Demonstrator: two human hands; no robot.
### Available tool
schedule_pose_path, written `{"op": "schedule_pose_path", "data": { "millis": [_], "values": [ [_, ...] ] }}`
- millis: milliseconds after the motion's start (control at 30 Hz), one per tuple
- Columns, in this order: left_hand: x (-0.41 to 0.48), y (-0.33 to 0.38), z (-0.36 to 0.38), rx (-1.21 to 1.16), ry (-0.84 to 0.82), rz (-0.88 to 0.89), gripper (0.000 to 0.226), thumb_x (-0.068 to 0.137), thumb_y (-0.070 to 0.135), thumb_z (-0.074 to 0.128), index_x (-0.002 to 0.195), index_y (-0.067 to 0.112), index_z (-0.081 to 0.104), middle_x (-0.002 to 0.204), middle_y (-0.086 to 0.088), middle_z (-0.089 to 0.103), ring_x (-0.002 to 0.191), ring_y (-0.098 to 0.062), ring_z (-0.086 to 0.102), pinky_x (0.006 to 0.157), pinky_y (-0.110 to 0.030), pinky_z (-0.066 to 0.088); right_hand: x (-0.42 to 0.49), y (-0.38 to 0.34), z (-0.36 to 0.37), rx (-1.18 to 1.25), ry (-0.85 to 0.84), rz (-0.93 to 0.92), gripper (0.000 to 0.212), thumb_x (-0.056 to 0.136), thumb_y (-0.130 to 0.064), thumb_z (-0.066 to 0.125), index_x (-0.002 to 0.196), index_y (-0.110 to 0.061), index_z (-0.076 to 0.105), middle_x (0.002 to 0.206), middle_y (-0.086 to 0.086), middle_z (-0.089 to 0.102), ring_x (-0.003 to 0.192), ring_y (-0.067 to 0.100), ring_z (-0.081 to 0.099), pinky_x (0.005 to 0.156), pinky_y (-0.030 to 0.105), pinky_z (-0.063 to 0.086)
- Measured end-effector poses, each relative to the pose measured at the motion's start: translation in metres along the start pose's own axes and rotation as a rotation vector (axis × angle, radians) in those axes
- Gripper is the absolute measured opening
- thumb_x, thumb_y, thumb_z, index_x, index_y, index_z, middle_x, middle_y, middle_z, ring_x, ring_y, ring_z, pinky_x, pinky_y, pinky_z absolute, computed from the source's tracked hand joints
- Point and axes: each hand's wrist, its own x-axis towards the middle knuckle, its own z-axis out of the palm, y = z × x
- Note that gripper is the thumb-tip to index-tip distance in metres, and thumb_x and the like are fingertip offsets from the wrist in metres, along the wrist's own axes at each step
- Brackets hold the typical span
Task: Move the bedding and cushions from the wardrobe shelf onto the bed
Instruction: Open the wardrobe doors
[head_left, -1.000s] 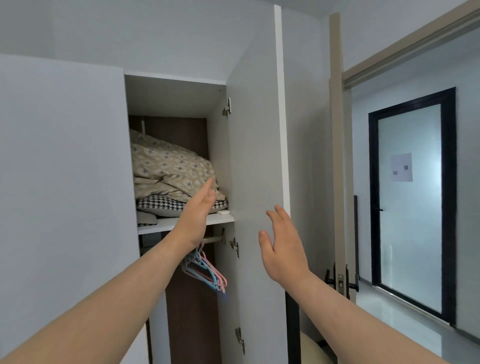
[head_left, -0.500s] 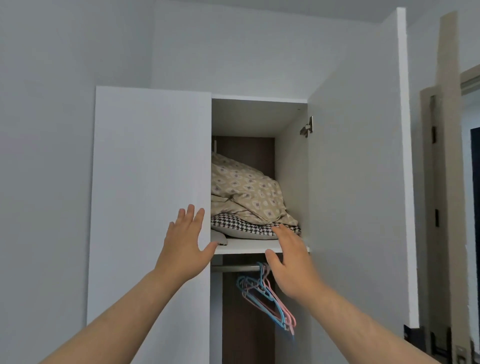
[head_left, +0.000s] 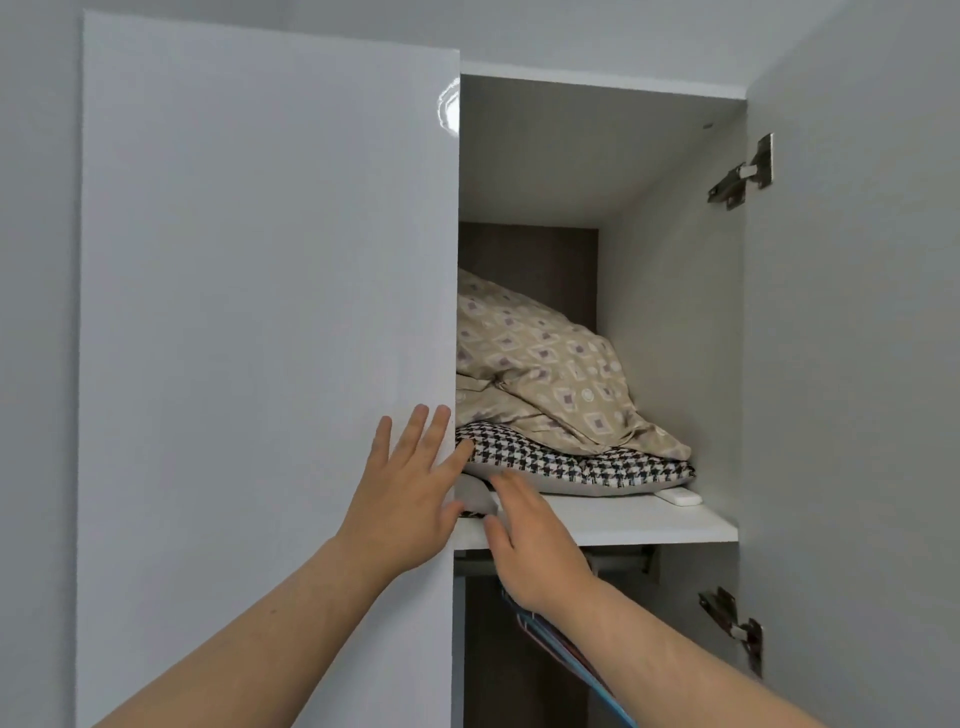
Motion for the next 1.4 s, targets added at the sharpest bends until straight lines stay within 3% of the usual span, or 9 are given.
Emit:
{"op": "schedule_pose_path", "data": {
  "millis": [167, 300, 367, 433, 633, 800, 1000, 1233, 1400],
  "values": [
    [0.025, -0.016, 0.013, 0.097, 0.082, 0.079, 0.04, 0.087, 0.034, 0.046, 0.119, 0.018, 0.064, 0.148, -0.027, 0.035, 0.141, -0.042, 0.025, 0.11, -0.064, 0.015, 0.026, 0.01, 0.034, 0.123, 0.004, 0.012, 0.047, 0.1, -0.023, 0.039, 0.147, -0.019, 0.035, 0.152, -0.002, 0.037, 0.137, 0.012, 0.036, 0.114, 0.027, 0.03],
    [0.043, -0.016, 0.002, 0.174, 0.058, 0.108, 0.035, 0.08, 0.048, 0.056, 0.084, 0.015, 0.068, 0.138, -0.028, 0.046, 0.137, -0.044, 0.03, 0.105, -0.07, 0.018, 0.026, 0.022, 0.048, -0.174, 0.073, -0.134, 0.037, 0.098, -0.024, 0.039, 0.128, -0.009, 0.054, 0.128, 0.008, 0.056, 0.116, 0.024, 0.053, 0.099, 0.034, 0.044],
    [0.047, -0.008, -0.002, 0.225, 0.025, 0.092, 0.03, 0.074, 0.041, 0.059, 0.082, 0.014, 0.069, 0.134, -0.024, 0.051, 0.136, -0.047, 0.03, 0.102, -0.074, 0.016, 0.025, 0.032, 0.049, -0.349, 0.051, -0.198, 0.041, 0.096, -0.034, 0.033, 0.117, -0.011, 0.061, 0.114, 0.009, 0.062, 0.104, 0.028, 0.058, 0.092, 0.039, 0.048],
    [0.047, -0.003, -0.004, 0.24, 0.038, 0.069, 0.026, 0.068, 0.032, 0.057, 0.08, 0.013, 0.07, 0.126, -0.019, 0.057, 0.135, -0.05, 0.029, 0.102, -0.075, 0.013, 0.022, 0.045, 0.048, -0.464, 0.008, -0.219, 0.048, 0.095, -0.039, 0.031, 0.12, -0.011, 0.062, 0.116, 0.01, 0.064, 0.104, 0.03, 0.059, 0.094, 0.041, 0.048],
    [0.022, 0.012, -0.039, 0.199, 0.162, 0.068, 0.02, 0.063, 0.024, 0.053, 0.071, 0.01, 0.064, 0.118, -0.015, 0.06, 0.133, -0.053, 0.028, 0.101, -0.072, 0.017, 0.019, 0.051, 0.041, -0.454, -0.042, -0.214, 0.05, 0.093, -0.039, 0.032, 0.121, -0.014, 0.064, 0.114, 0.008, 0.068, 0.094, 0.027, 0.065, 0.082, 0.036, 0.052],
    [-0.012, 0.018, -0.081, 0.187, 0.194, 0.082, 0.015, 0.064, 0.024, 0.055, 0.067, 0.009, 0.058, 0.122, -0.017, 0.059, 0.133, -0.054, 0.026, 0.105, -0.068, 0.02, 0.02, 0.052, 0.039, -0.459, -0.089, -0.186, 0.053, 0.093, -0.041, 0.028, 0.126, -0.015, 0.061, 0.122, 0.009, 0.066, 0.102, 0.028, 0.064, 0.083, 0.038, 0.052],
    [-0.049, 0.021, -0.128, 0.205, 0.142, 0.072, 0.014, 0.065, 0.022, 0.058, 0.062, 0.009, 0.053, 0.125, -0.021, 0.059, 0.132, -0.054, 0.032, 0.108, -0.062, 0.022, 0.017, 0.043, 0.029, -0.463, -0.17, -0.188, 0.069, 0.09, -0.044, 0.005, 0.143, -0.015, 0.039, 0.146, 0.012, 0.045, 0.122, 0.029, 0.051, 0.097, 0.04, 0.042],
    [-0.084, 0.018, -0.169, 0.209, 0.131, 0.066, 0.012, 0.067, 0.02, 0.057, 0.061, 0.011, 0.051, 0.121, -0.022, 0.062, 0.133, -0.039, 0.041, 0.112, -0.062, 0.019, 0.021, 0.033, 0.024, -0.479, -0.296, -0.129, 0.053, 0.102, -0.04, 0.019, 0.15, -0.018, 0.025, 0.159, 0.013, 0.024, 0.135, 0.029, 0.039, 0.106, 0.042, 0.035],
    [-0.111, 0.006, -0.195, 0.17, 0.106, 0.048, 0.01, 0.066, 0.018, 0.057, 0.061, 0.012, 0.051, 0.117, -0.018, 0.064, 0.136, -0.033, 0.039, 0.115, -0.059, 0.013, 0.022, 0.011, 0.019, -0.425, -0.326, -0.088, 0.052, 0.101, -0.04, 0.022, 0.149, -0.018, 0.025, 0.154, 0.012, 0.031, 0.134, 0.029, 0.038, 0.106, 0.043, 0.035]
  ]
}}
